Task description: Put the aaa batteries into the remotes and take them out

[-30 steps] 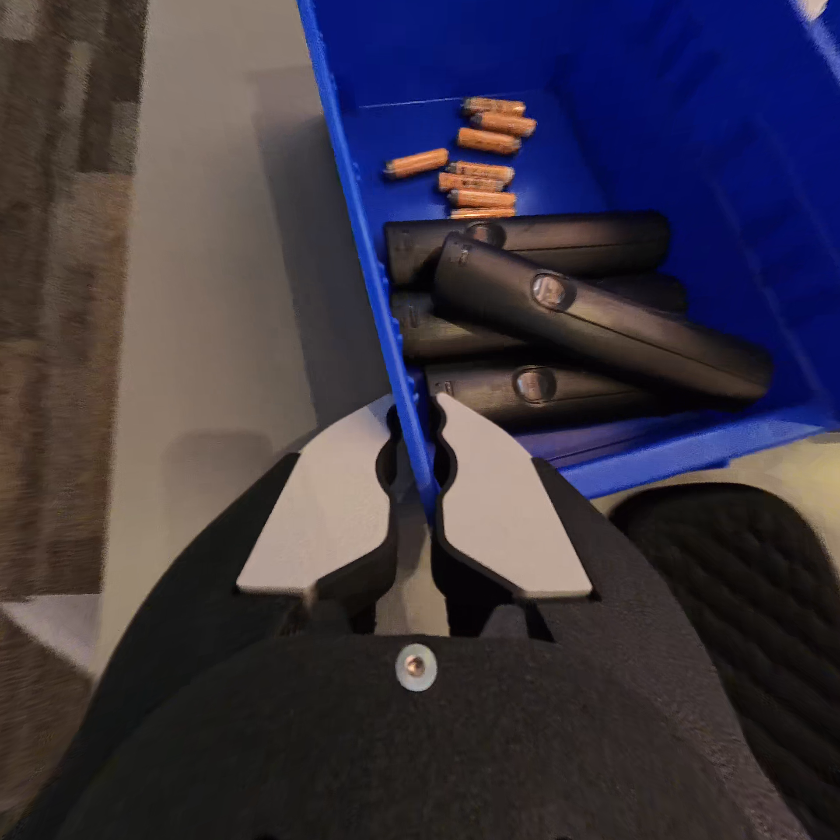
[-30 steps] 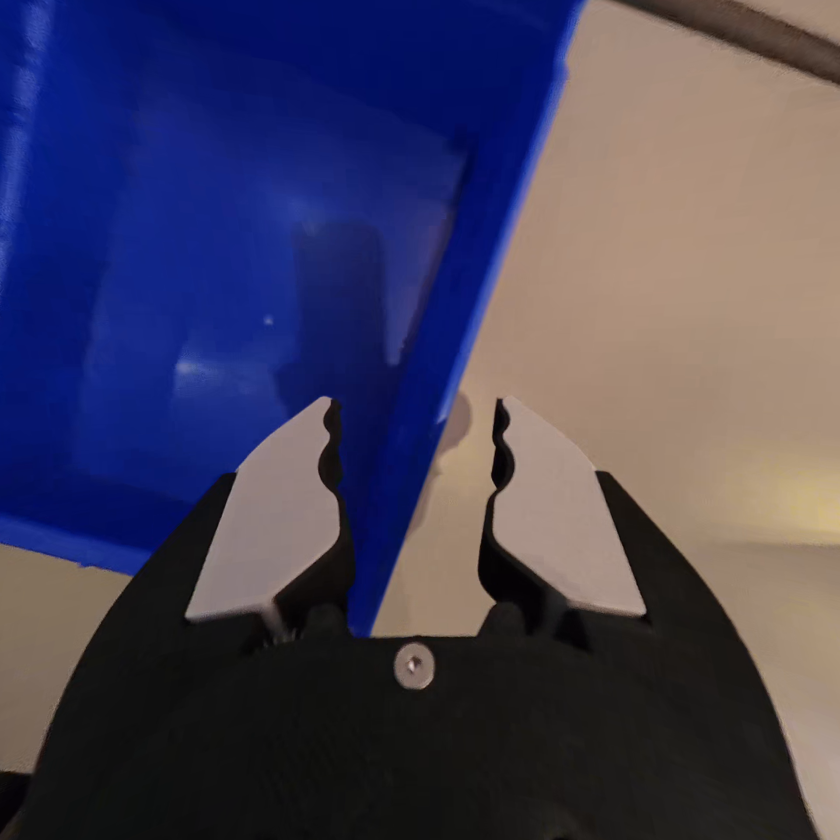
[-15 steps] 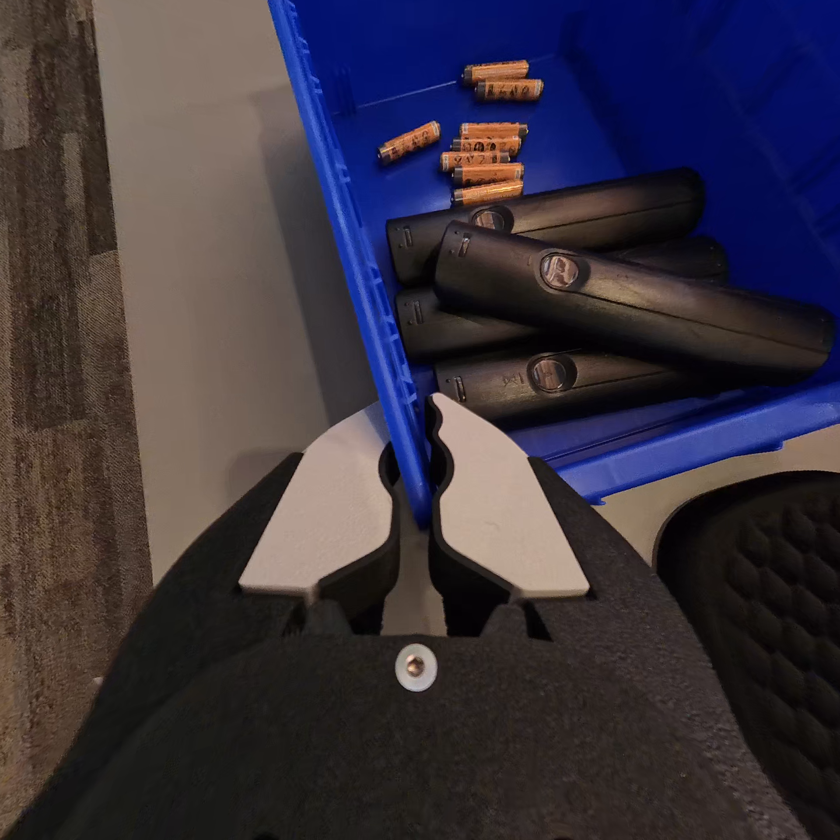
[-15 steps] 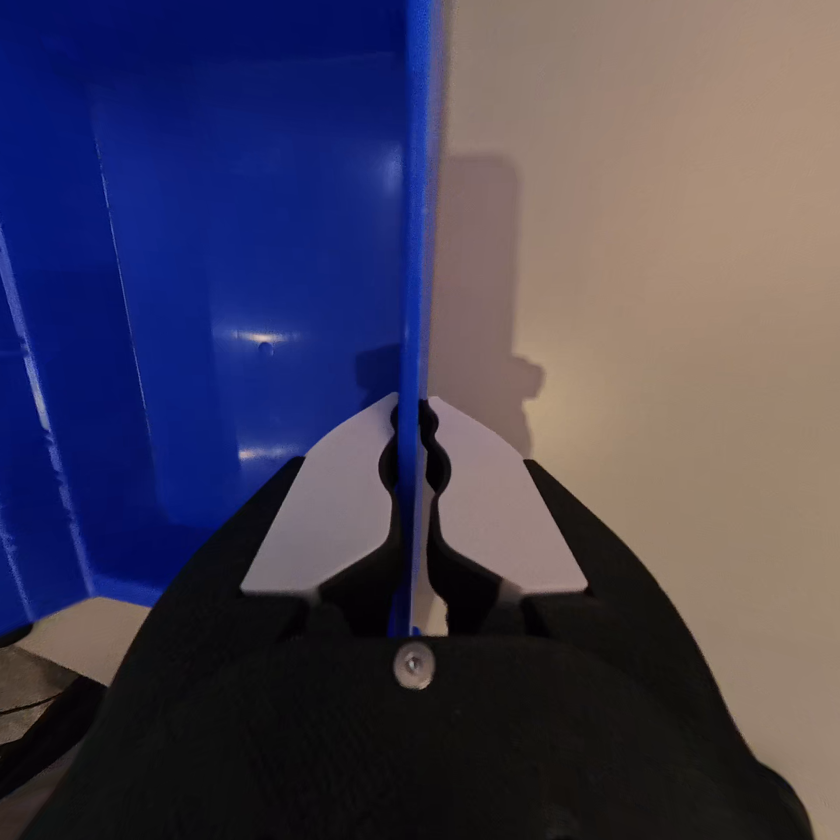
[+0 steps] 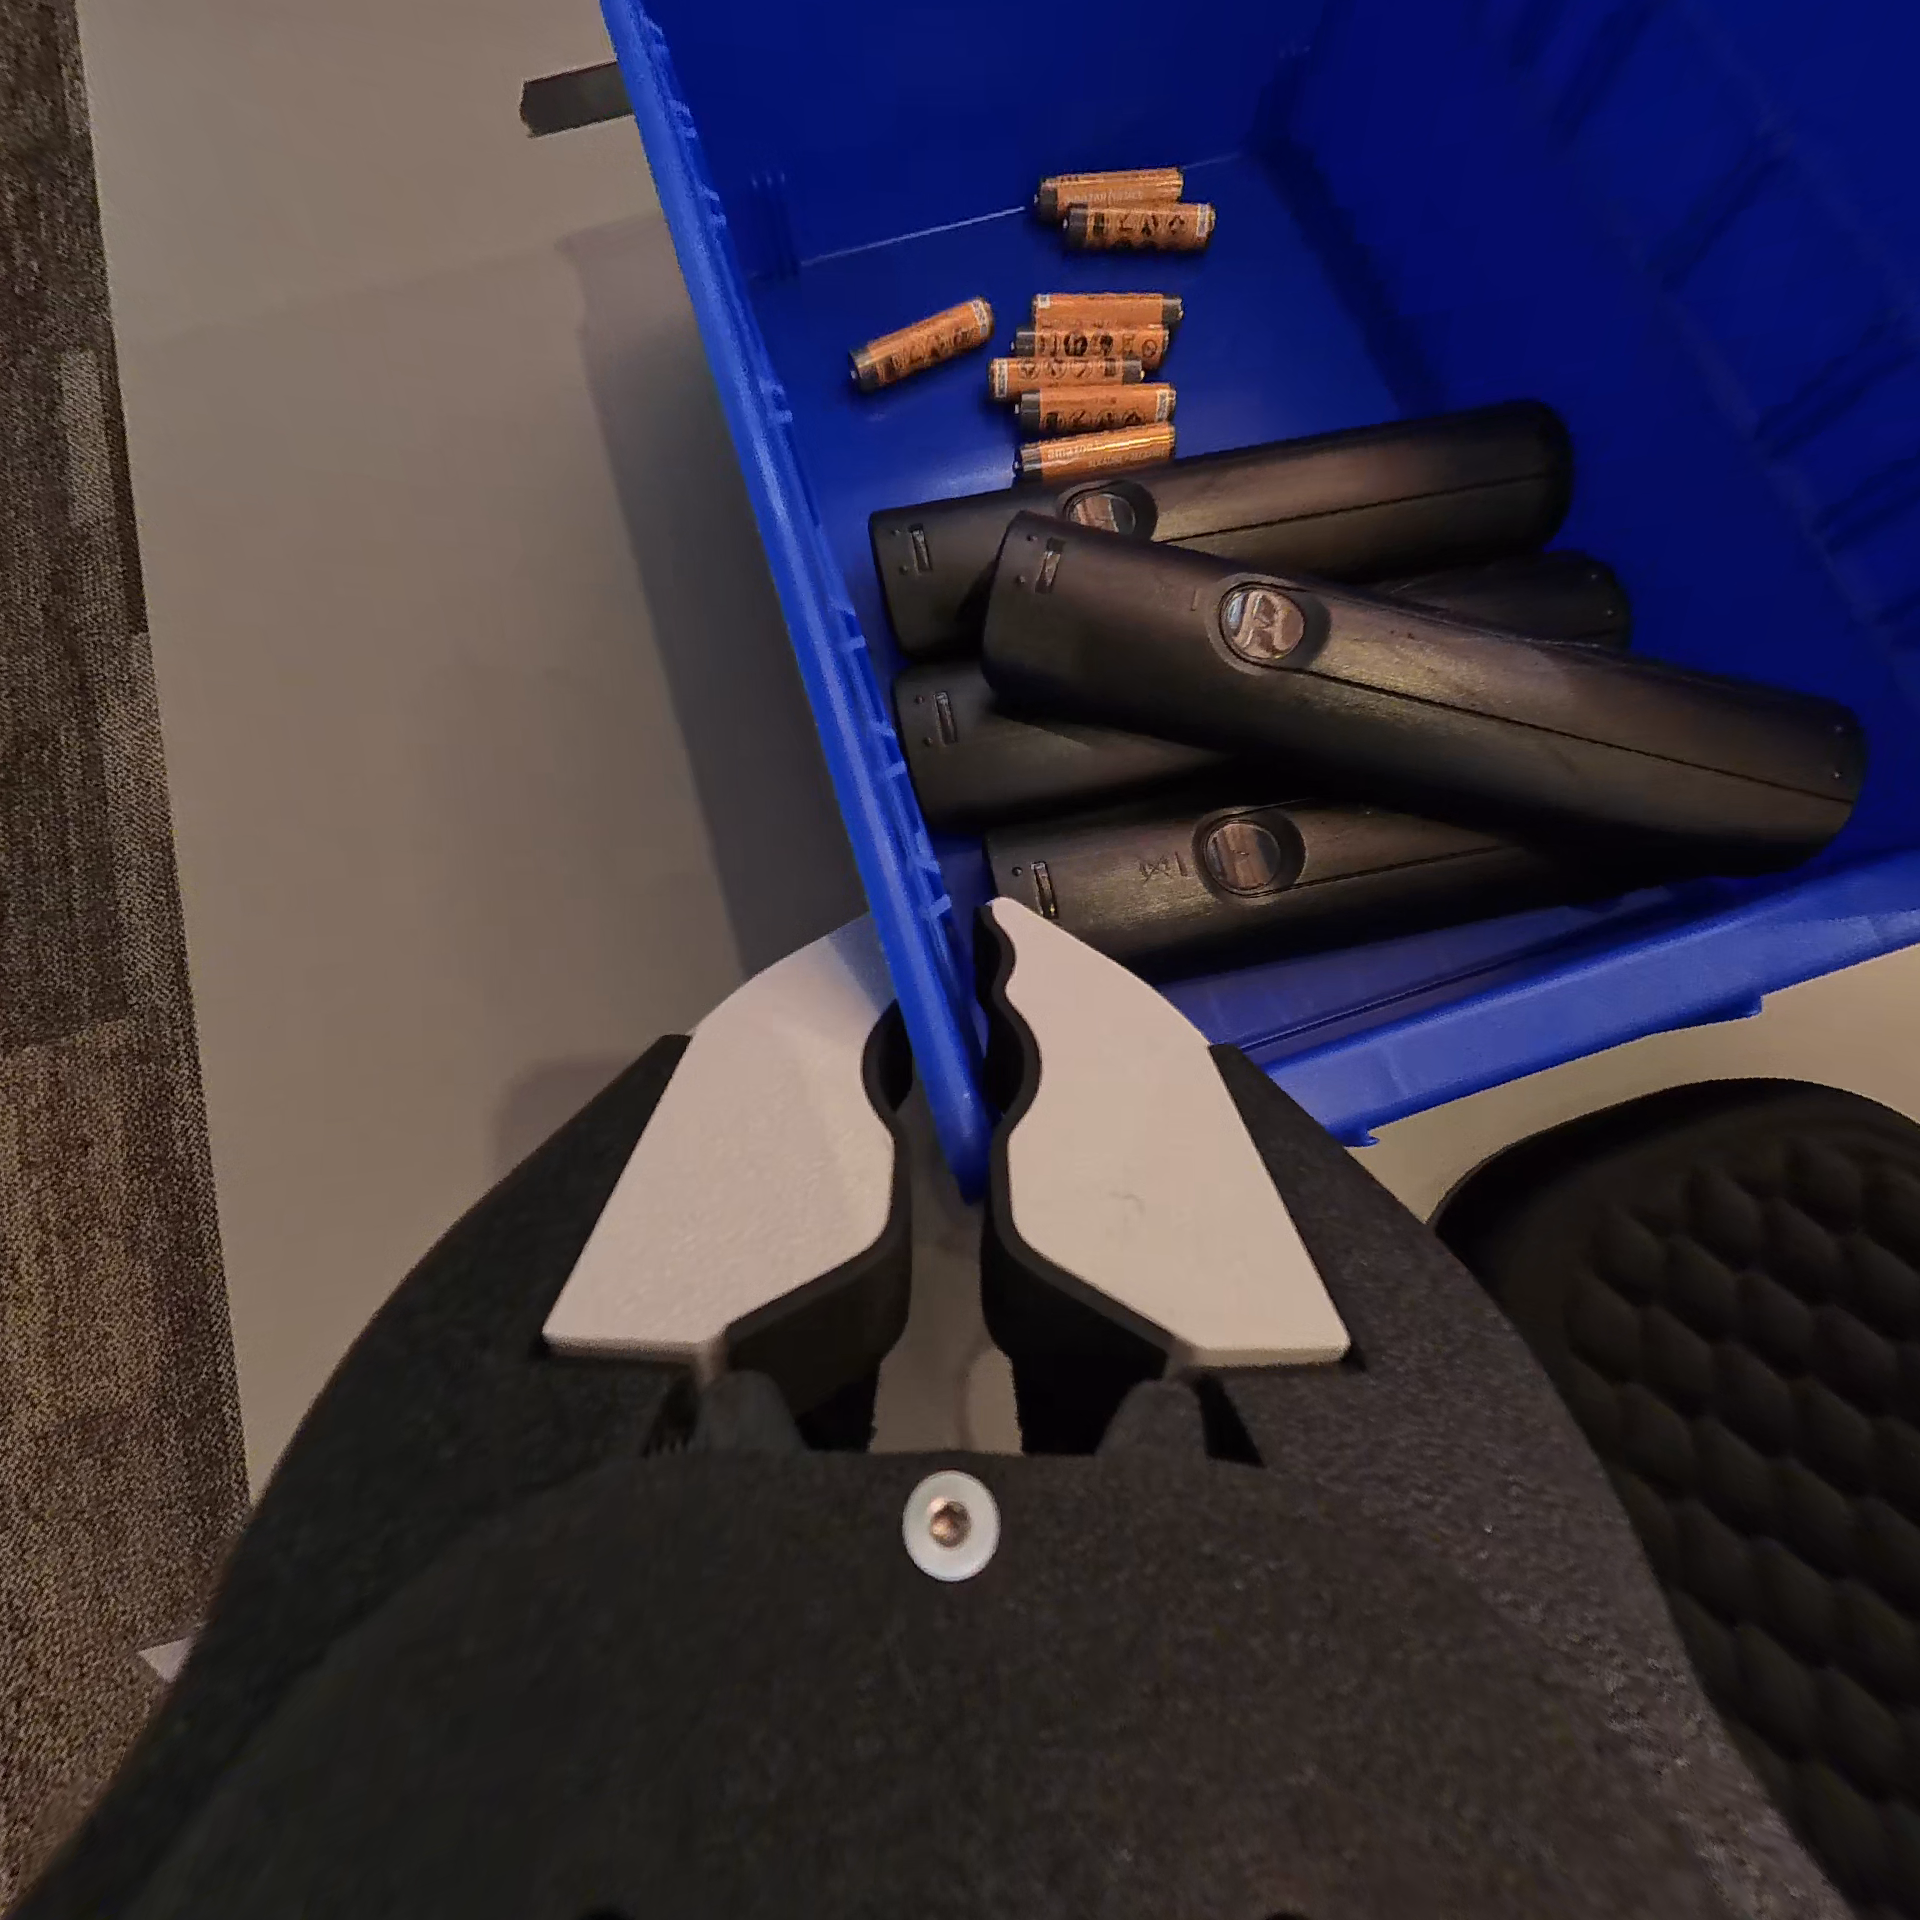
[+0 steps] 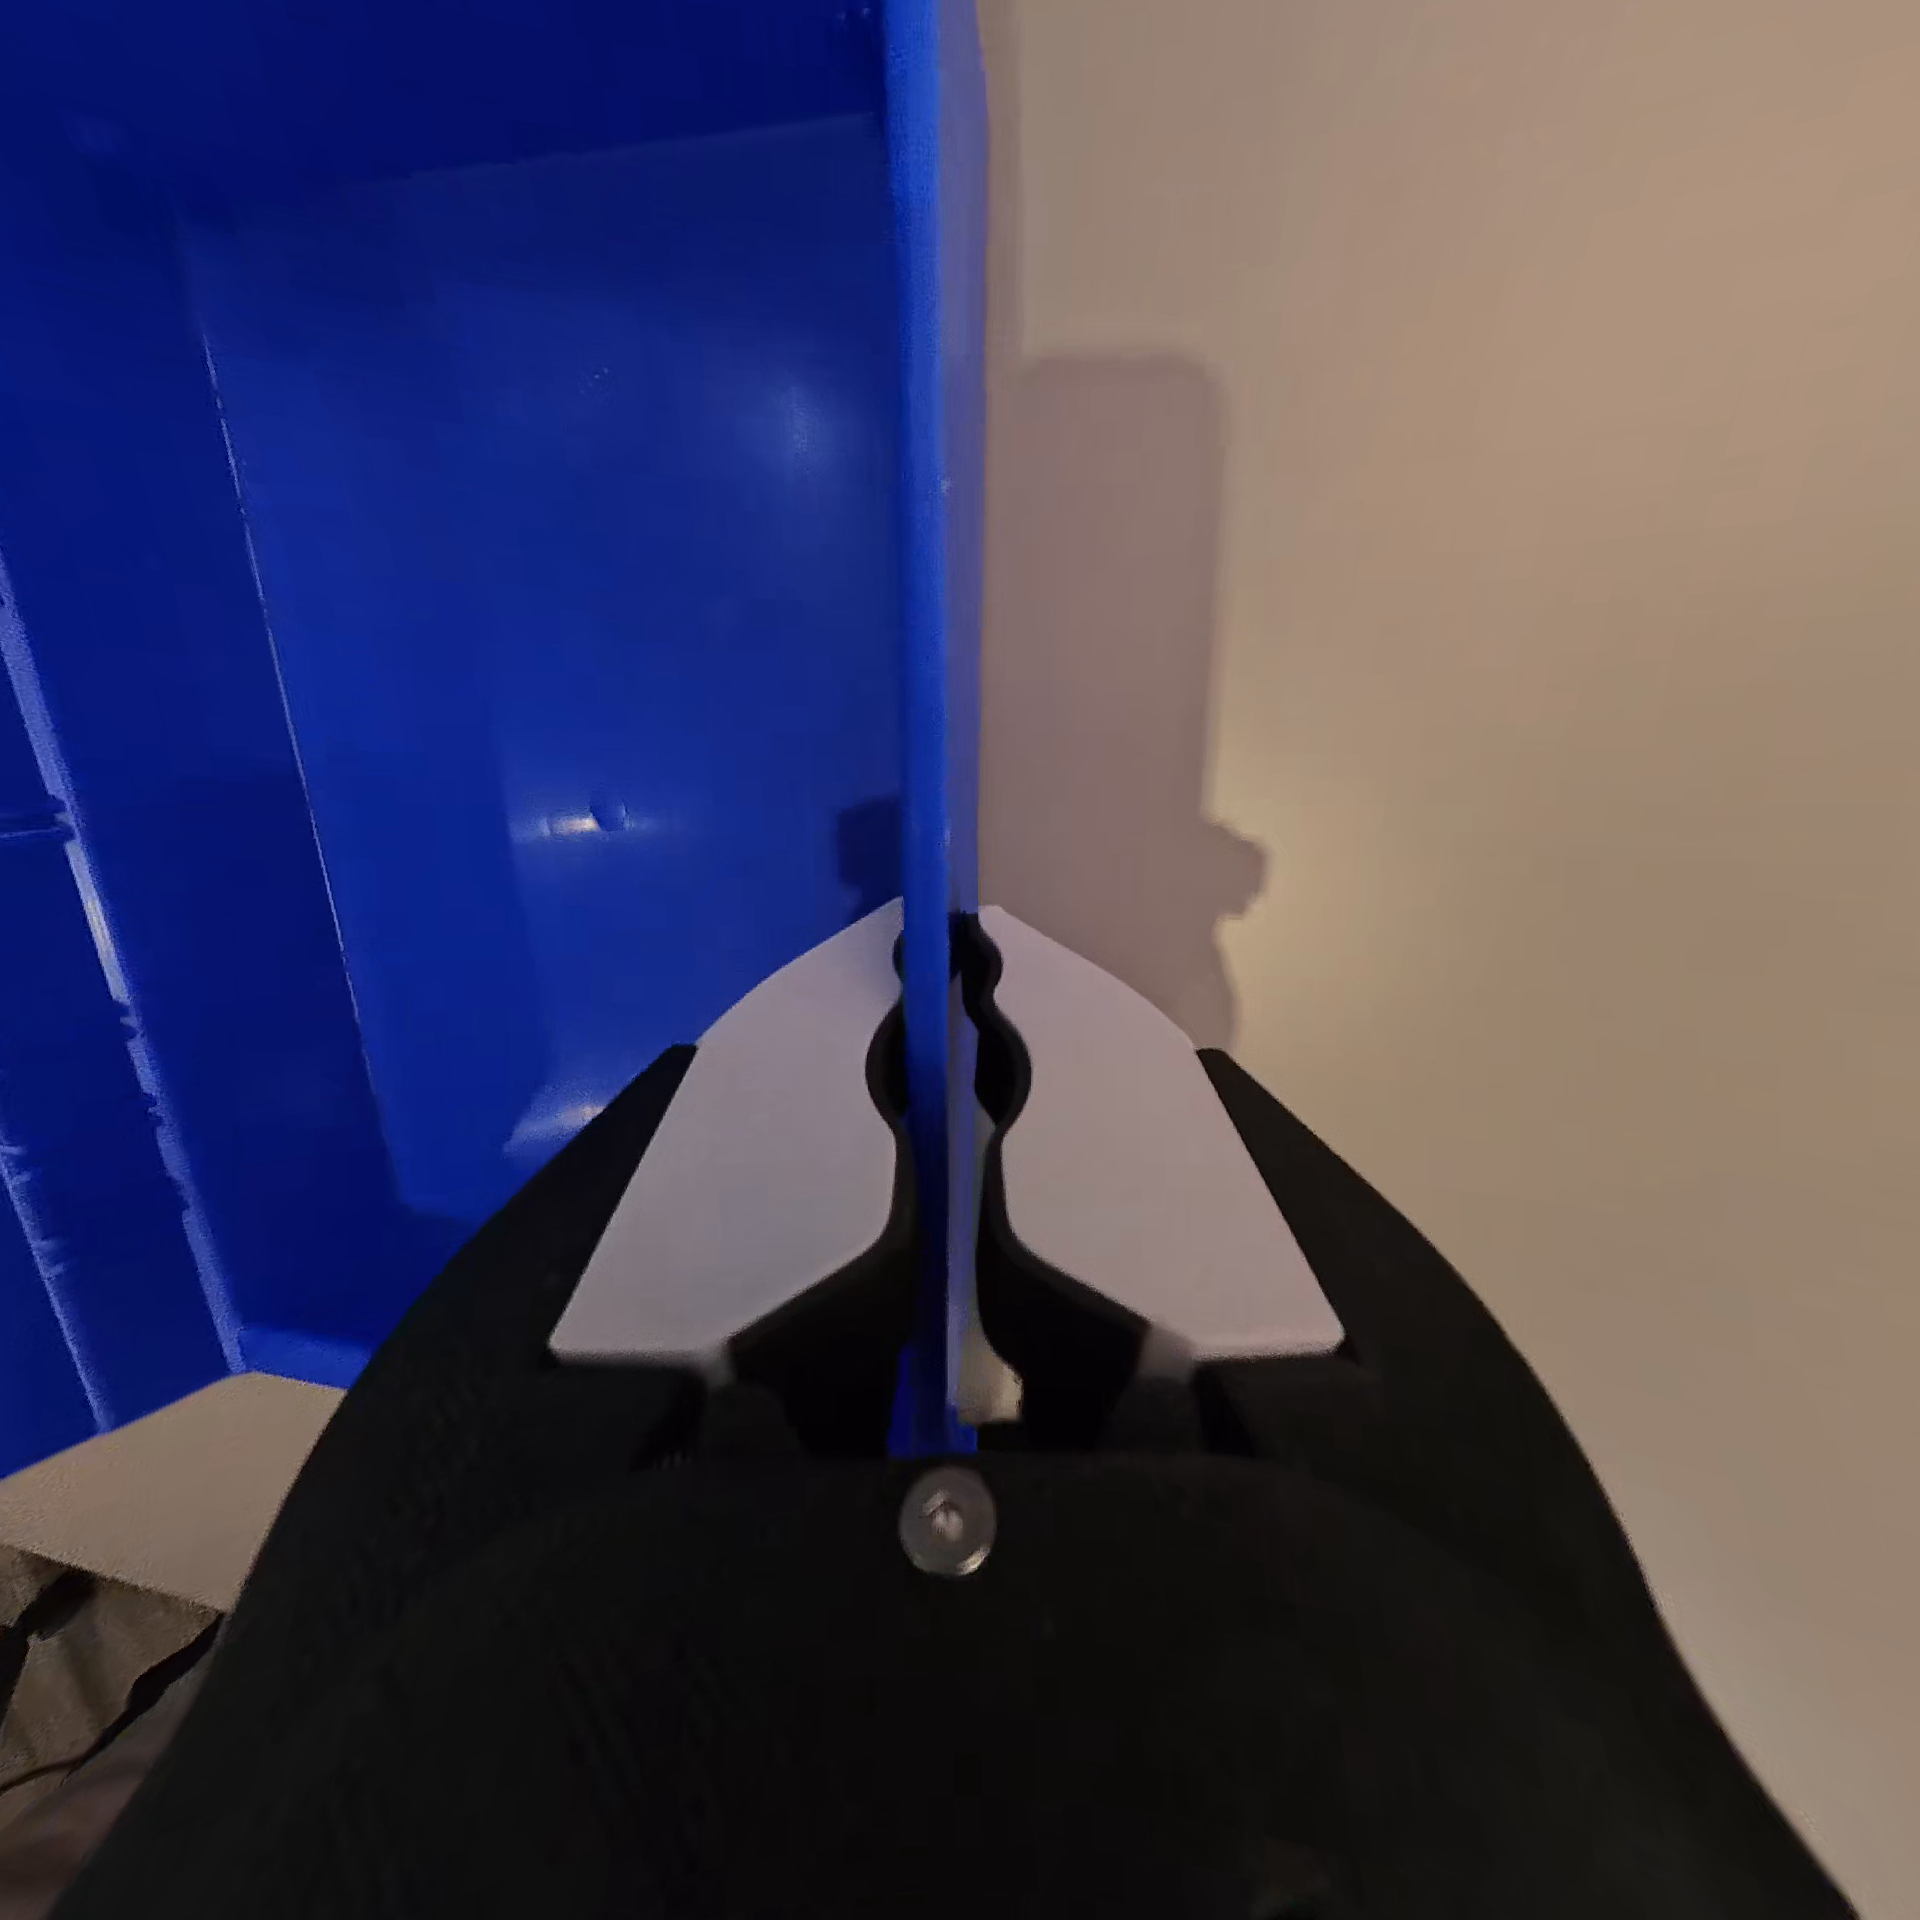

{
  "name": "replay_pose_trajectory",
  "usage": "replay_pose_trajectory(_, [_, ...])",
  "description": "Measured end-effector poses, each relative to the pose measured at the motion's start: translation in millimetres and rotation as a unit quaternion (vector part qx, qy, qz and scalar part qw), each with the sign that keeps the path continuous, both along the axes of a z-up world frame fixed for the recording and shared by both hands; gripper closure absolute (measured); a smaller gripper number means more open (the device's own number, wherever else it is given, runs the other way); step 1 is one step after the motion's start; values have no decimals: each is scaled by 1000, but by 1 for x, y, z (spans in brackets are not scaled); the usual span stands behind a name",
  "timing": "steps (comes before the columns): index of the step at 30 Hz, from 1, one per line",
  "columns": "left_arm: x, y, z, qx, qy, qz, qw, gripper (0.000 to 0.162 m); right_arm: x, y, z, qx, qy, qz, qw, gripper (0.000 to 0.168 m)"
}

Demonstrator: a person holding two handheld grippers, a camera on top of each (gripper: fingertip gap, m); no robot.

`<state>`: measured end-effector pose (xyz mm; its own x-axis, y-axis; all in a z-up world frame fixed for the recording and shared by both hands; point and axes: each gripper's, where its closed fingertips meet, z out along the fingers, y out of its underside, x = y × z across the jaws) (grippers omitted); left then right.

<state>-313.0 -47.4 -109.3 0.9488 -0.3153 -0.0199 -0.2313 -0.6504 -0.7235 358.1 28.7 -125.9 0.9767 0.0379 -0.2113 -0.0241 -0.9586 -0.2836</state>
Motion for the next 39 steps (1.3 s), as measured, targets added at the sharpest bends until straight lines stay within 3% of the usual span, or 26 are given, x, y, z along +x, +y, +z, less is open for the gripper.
replay_pose_trajectory(15, [3, 0, 0, 3, -15, -8, 1000, 151, 137, -26, -2, -10, -25, -58, 998, 161])
replay_pose_trajectory(27, [3, 0, 4, 18, -125, 14, 992, 144, 145, -24, -2, 1, -51, -23, 998, 160])
replay_pose_trajectory(36, [5, -5, 4, 14, -107, 12, 994, 145, 145, -25, -2, 10, -60, -23, 998, 159])
replay_pose_trajectory(39, [2, -4, 26, 65, -162, 24, 984, 129, 153, -20, 6, 52, -103, -21, 993, 145])
